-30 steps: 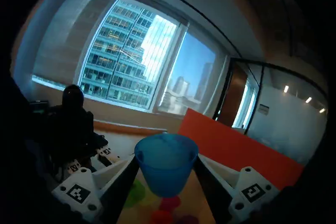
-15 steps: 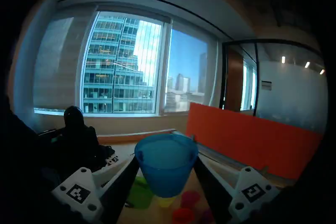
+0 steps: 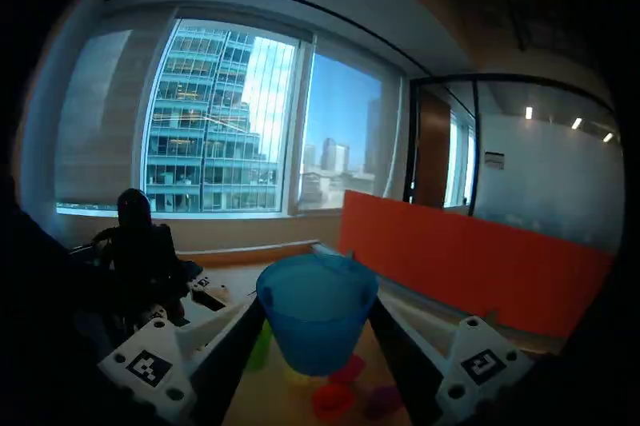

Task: Pour water

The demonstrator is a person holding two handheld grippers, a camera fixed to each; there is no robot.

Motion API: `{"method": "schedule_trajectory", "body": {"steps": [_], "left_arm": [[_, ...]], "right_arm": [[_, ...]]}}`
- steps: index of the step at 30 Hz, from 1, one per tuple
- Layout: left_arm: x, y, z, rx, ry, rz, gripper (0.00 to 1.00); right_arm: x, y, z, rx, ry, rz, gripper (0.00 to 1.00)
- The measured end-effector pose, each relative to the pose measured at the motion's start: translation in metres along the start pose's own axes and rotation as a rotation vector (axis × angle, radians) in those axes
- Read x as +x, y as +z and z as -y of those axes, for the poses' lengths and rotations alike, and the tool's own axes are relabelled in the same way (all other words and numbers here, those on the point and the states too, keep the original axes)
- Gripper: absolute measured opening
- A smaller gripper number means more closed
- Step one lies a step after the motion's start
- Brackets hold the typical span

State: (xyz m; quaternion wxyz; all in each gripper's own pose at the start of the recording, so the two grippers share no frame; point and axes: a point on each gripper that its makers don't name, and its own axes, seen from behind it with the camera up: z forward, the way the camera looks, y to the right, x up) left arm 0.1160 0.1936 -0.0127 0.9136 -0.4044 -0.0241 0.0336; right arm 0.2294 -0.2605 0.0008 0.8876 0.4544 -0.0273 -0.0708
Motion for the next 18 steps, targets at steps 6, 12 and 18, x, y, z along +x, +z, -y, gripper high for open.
{"method": "schedule_trajectory", "body": {"steps": [6,12,18], "left_arm": [[0.000,-0.004,0.008,0.020,0.010,0.012,0.81],[0.001,-0.006,0.013,0.030,0.014,0.019,0.82],[0.005,-0.007,0.015,0.033,0.007,0.012,0.81]], "right_arm": [[-0.004,-0.011,-0.008,-0.017,0.003,0.004,0.89],[-0.006,-0.020,-0.016,-0.028,0.028,0.000,0.89],[-0.012,-0.027,-0.023,-0.038,0.044,0.004,0.89]]}}
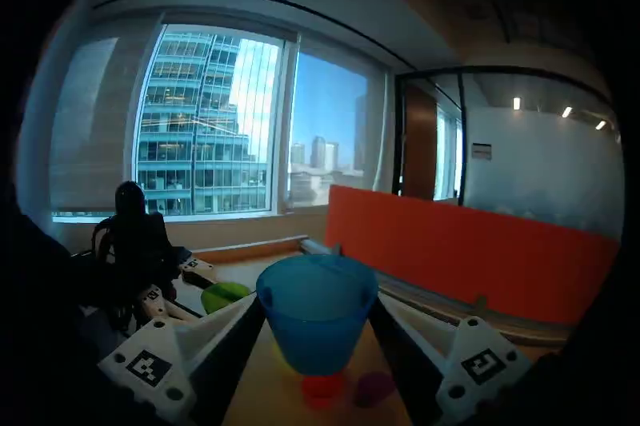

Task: Pour water

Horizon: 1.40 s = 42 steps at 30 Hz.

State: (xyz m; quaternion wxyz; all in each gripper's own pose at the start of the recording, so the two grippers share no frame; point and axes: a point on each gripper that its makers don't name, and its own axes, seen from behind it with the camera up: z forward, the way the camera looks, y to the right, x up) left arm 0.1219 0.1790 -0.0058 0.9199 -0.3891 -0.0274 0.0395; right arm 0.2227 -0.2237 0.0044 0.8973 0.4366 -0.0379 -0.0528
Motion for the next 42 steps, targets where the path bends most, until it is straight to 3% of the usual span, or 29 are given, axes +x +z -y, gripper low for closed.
{"method": "schedule_trajectory", "body": {"steps": [18,26,42], "left_arm": [[0.001,0.007,0.001,-0.008,0.001,0.010,0.82],[-0.009,0.009,0.000,-0.021,0.003,0.046,0.82],[-0.050,0.013,-0.011,-0.071,0.037,0.179,0.82]], "right_arm": [[-0.021,-0.011,-0.010,-0.013,0.021,0.026,0.90],[-0.040,-0.011,-0.019,-0.028,0.038,0.054,0.90],[-0.094,-0.012,-0.013,0.023,0.007,0.174,0.91]]}}
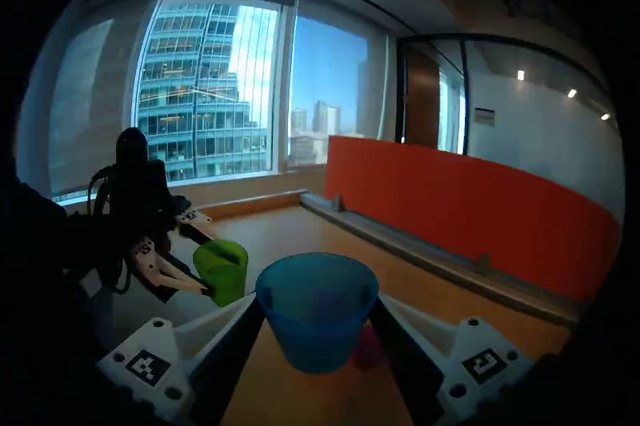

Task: Pour water

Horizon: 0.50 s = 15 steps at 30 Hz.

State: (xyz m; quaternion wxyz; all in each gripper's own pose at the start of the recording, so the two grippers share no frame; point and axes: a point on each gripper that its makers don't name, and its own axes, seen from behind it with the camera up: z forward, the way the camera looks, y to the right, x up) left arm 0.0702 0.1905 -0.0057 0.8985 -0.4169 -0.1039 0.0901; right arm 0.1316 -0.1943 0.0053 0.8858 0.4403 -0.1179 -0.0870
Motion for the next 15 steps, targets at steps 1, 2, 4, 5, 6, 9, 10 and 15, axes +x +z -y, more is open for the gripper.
{"method": "schedule_trajectory", "body": {"steps": [1,2,4,5,6,9,10,15], "left_arm": [[-0.003,0.001,-0.001,-0.004,0.003,0.010,0.82],[-0.006,0.002,-0.003,-0.008,0.006,0.019,0.82],[-0.011,0.004,-0.004,-0.015,0.013,0.037,0.82],[-0.013,0.004,-0.005,-0.017,0.017,0.046,0.82],[-0.016,0.005,-0.005,-0.019,0.021,0.055,0.82],[-0.023,0.007,-0.005,-0.023,0.033,0.084,0.82],[-0.026,0.008,-0.005,-0.024,0.036,0.093,0.82],[-0.038,0.009,-0.008,-0.038,0.043,0.133,0.82]], "right_arm": [[-0.003,0.001,0.000,0.003,-0.003,0.007,0.91],[-0.005,0.002,0.000,0.005,-0.006,0.013,0.91],[-0.011,0.003,0.001,0.009,-0.013,0.027,0.91],[-0.014,0.004,0.001,0.010,-0.017,0.034,0.91],[-0.017,0.005,0.001,0.013,-0.019,0.042,0.91],[-0.027,0.006,0.003,0.023,-0.028,0.070,0.91],[-0.030,0.007,0.004,0.025,-0.034,0.079,0.91],[-0.043,0.012,0.002,0.022,-0.051,0.112,0.91]]}}
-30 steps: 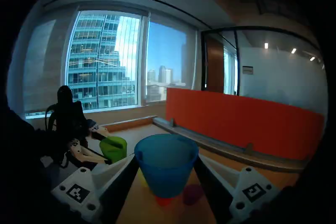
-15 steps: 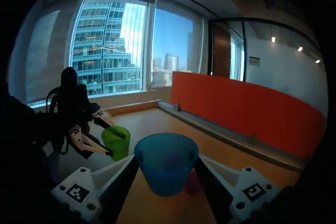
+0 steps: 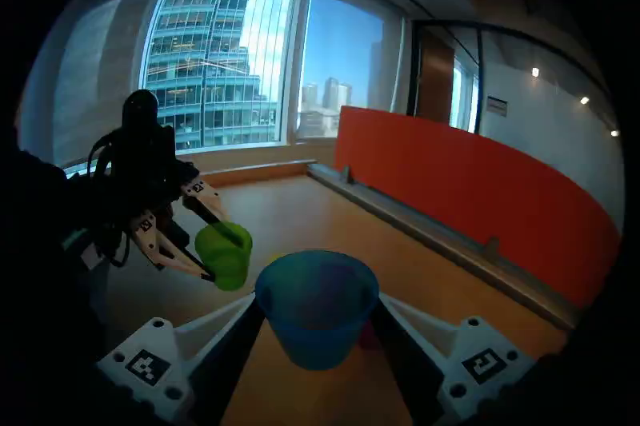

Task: Pour water

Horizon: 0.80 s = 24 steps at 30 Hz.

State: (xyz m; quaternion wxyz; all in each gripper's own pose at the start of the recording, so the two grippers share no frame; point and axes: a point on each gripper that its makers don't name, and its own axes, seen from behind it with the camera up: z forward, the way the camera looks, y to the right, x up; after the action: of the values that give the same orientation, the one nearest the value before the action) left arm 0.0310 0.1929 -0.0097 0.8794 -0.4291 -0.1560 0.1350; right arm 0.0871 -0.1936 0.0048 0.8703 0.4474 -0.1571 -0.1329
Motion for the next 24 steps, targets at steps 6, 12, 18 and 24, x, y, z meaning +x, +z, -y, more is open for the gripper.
{"method": "schedule_trajectory", "body": {"steps": [6,12,18,24], "left_arm": [[-0.015,0.004,-0.004,-0.020,0.007,0.045,0.82],[-0.030,0.007,-0.006,-0.032,0.019,0.088,0.82],[-0.044,0.010,-0.008,-0.046,0.019,0.119,0.82],[-0.057,0.016,-0.008,-0.053,0.023,0.152,0.82]], "right_arm": [[-0.013,0.008,0.003,0.014,-0.001,0.035,0.91],[-0.028,0.015,0.006,0.024,-0.018,0.070,0.91],[-0.043,0.022,0.009,0.035,-0.027,0.101,0.91],[-0.059,0.027,0.010,0.040,-0.032,0.128,0.91]]}}
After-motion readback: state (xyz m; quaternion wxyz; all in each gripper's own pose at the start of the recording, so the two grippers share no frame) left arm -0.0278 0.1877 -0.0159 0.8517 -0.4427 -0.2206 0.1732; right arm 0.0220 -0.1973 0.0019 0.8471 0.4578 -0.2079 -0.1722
